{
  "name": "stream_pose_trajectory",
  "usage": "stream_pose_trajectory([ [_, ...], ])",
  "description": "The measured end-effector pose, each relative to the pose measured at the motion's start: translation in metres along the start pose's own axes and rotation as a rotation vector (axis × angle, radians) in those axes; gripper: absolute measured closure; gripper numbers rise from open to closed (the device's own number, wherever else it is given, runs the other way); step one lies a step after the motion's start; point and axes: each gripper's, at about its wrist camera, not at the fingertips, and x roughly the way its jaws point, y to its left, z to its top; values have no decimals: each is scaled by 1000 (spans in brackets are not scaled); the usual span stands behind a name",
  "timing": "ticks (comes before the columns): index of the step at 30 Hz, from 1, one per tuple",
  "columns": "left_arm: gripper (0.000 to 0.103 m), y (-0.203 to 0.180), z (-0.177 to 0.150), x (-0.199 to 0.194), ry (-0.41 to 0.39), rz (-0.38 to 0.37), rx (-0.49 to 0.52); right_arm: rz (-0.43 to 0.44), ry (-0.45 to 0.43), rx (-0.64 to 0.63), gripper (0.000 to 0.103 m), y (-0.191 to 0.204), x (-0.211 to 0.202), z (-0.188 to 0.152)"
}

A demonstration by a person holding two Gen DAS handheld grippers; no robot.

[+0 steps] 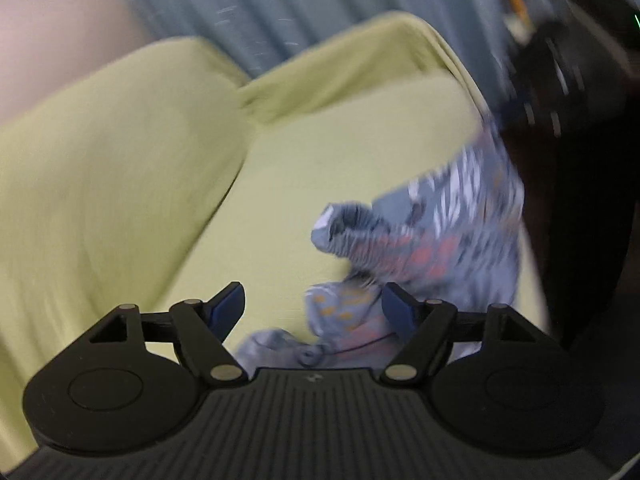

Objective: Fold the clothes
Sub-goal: 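Lift the shorts by the waistband with both grippers and spread it apart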

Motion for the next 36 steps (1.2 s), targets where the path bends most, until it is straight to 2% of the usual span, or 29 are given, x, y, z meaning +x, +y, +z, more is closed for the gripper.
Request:
stream_pose_trajectory([
  [3, 35, -8, 3, 15, -35, -3, 249, 0, 14, 4, 97, 0, -1, -1],
  [5, 35, -14, 5, 21, -61, -38, 433, 2, 25, 3, 97, 0, 0, 0],
  [6, 39, -18, 6, 24, -72, -60, 544, 3, 30, 3, 97, -1, 0, 0],
  [8, 42, -25, 9, 28, -94, -69, 704, 5, 38, 6, 96, -3, -1, -2],
  [9, 44, -26, 9, 29, -111, -66, 747, 6, 42, 8, 96, -3, -1, -2],
  [11, 55, -27, 10, 29, -133, -69, 808, 6, 46, 18, 96, -3, 0, 0],
  [13, 74, -33, 8, 27, -124, -89, 845, 6, 47, 34, 96, -5, -1, 1],
  [15, 81, -41, 6, 24, -122, -91, 854, 10, 46, 46, 96, -7, -1, 3],
  [17, 90, -48, 4, 18, -122, -71, 831, 10, 41, 47, 96, -6, -4, 3],
  [20, 94, -49, 4, 7, -73, -29, 740, 1, 21, 48, 96, -6, -11, 5],
  [25, 96, -2, 28, -21, -58, 150, 363, -68, -63, 81, 97, -26, -36, 23],
  [29, 96, 42, 66, -62, -57, 340, 142, -144, -188, 90, 97, -55, -71, 58],
  [33, 96, 64, 108, -110, -70, 476, 28, -233, -327, 74, 97, -76, -115, 100],
  [36, 96, 71, 136, -149, -103, 567, -15, -305, -443, 93, 97, -88, -155, 123],
])
